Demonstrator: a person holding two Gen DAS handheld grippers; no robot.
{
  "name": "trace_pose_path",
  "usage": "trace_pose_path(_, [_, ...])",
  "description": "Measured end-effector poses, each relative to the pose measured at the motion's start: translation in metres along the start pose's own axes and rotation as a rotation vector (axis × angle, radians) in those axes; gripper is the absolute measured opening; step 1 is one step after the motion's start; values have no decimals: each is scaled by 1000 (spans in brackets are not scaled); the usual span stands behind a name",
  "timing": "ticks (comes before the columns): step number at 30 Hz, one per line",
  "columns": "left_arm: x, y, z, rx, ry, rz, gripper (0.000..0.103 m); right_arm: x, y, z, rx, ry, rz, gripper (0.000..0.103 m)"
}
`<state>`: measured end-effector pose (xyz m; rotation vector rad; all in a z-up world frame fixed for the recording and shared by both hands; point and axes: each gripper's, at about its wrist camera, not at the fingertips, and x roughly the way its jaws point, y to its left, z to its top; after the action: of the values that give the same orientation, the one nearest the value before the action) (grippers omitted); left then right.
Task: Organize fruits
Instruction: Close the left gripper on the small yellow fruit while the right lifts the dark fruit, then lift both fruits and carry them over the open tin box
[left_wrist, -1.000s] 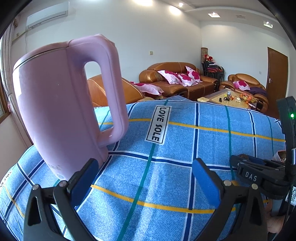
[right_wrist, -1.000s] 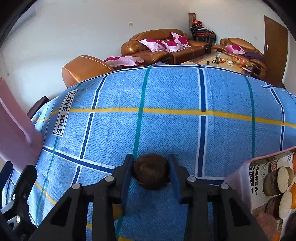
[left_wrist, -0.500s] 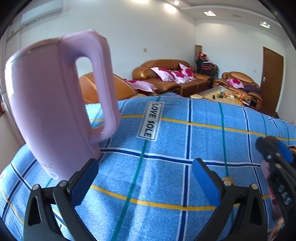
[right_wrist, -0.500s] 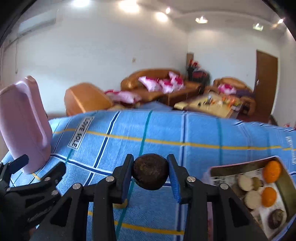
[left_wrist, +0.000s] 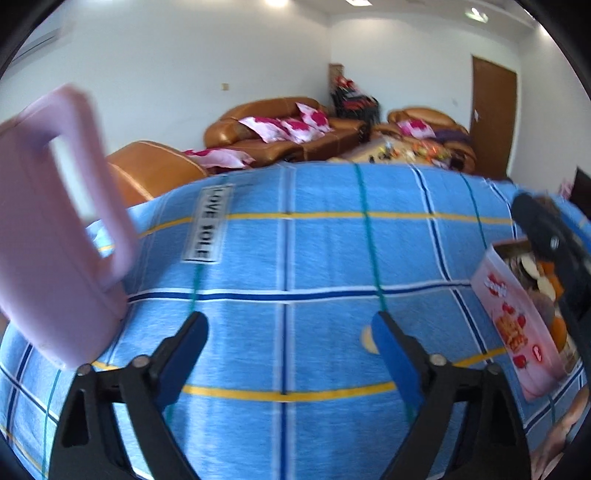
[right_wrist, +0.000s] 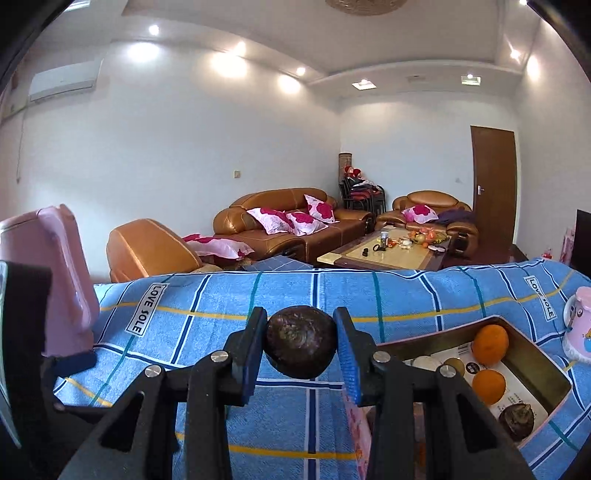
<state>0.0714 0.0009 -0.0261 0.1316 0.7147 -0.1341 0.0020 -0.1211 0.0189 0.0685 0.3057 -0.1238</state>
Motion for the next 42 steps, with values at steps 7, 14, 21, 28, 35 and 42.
trace_pose_path(7, [21, -35, 11, 48, 81, -37, 76, 3, -15, 1, 47, 21, -14, 39])
trace_pose_path(14, [32, -40, 10, 16, 170, -61, 58, 11, -15, 3, 52, 49, -3, 39])
trace_pose_path(21, [29, -44, 12, 33, 165, -123, 30, 13, -12, 1, 35, 57, 2, 40])
trace_pose_path(28, [29, -26, 11, -63, 161, -101, 29, 13, -10, 1, 20, 57, 4, 40])
trace_pose_path(35, [10, -3, 6, -192, 47, -10, 29, 13, -8, 0, 9, 52, 1, 39])
trace_pose_path(42, [-12, 5, 3, -221, -82, 62, 29, 9, -1, -2, -21, 36, -8, 40])
